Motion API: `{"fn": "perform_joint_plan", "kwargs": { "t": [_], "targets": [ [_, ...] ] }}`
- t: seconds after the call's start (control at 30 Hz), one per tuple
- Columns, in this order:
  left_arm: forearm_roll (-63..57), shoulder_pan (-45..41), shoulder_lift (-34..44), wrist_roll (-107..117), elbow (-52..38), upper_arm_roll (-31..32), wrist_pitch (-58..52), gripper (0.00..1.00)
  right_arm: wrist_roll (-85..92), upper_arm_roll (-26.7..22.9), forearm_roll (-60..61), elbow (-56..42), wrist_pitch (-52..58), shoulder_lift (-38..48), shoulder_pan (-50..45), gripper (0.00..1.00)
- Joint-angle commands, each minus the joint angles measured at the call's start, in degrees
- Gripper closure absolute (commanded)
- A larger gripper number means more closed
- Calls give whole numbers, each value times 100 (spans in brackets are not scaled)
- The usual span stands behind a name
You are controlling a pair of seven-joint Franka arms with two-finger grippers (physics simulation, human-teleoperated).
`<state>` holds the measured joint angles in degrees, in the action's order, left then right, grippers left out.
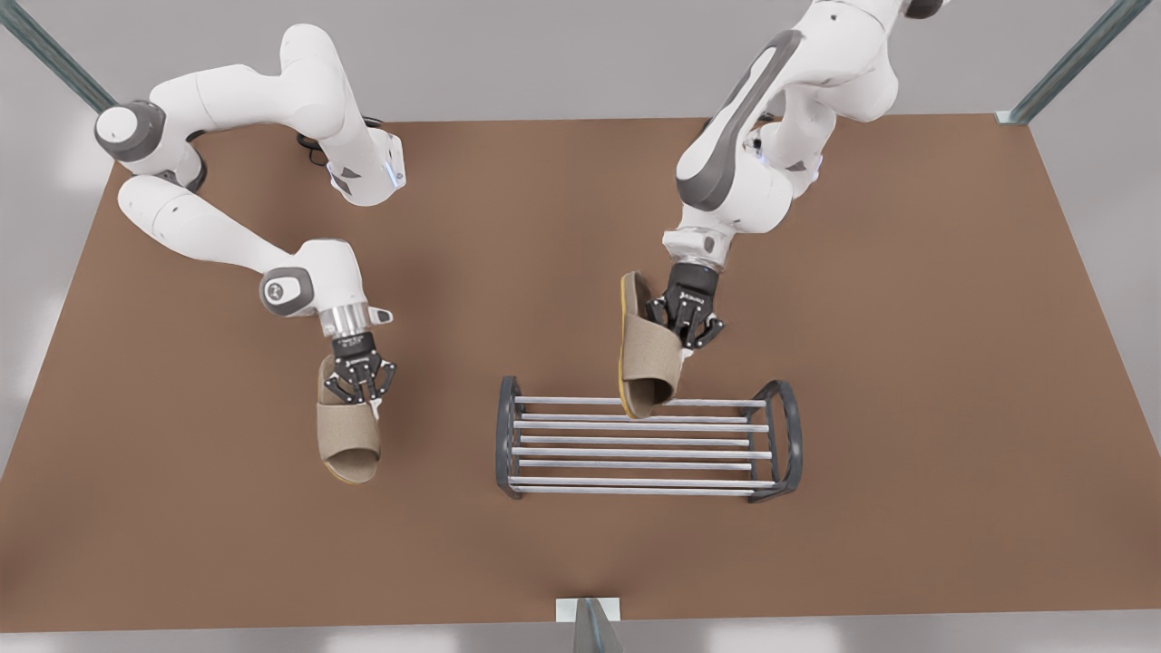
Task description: Place the right shoe on the shoe rack with the right arm, and place the left shoe on the shoe rack with the left arm
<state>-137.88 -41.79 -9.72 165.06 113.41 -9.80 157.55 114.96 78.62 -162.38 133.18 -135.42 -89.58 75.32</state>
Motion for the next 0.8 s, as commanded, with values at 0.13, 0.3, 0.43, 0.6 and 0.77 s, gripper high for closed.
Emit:
{"fn": "perform_joint_plan", "kwargs": {
  "t": [0.13, 0.3, 0.43, 0.6, 0.77],
  "targets": [
    [-283, 470, -285, -1161, -153, -197, 13, 79, 791, 680, 1270, -389, -248, 397, -527, 79],
    [-468, 479, -645, -1564, -144, -268, -594, 79, 686, 1049, 3976, -1338, -371, 2339, -1643, 79],
    [-538, 488, -1049, -1794, -117, -435, -1341, 79, 695, 1173, 5734, -1848, -371, 3385, -2082, 79],
    [-512, 453, -1058, -1767, -100, -443, -1587, 79, 493, 857, 7590, -2982, 59, 4344, -3392, 79],
    [-529, 444, -1199, -1750, 23, -443, -2202, 79, -685, -417, 8416, -4414, 1053, 4775, -5650, 79]
  ]
}}
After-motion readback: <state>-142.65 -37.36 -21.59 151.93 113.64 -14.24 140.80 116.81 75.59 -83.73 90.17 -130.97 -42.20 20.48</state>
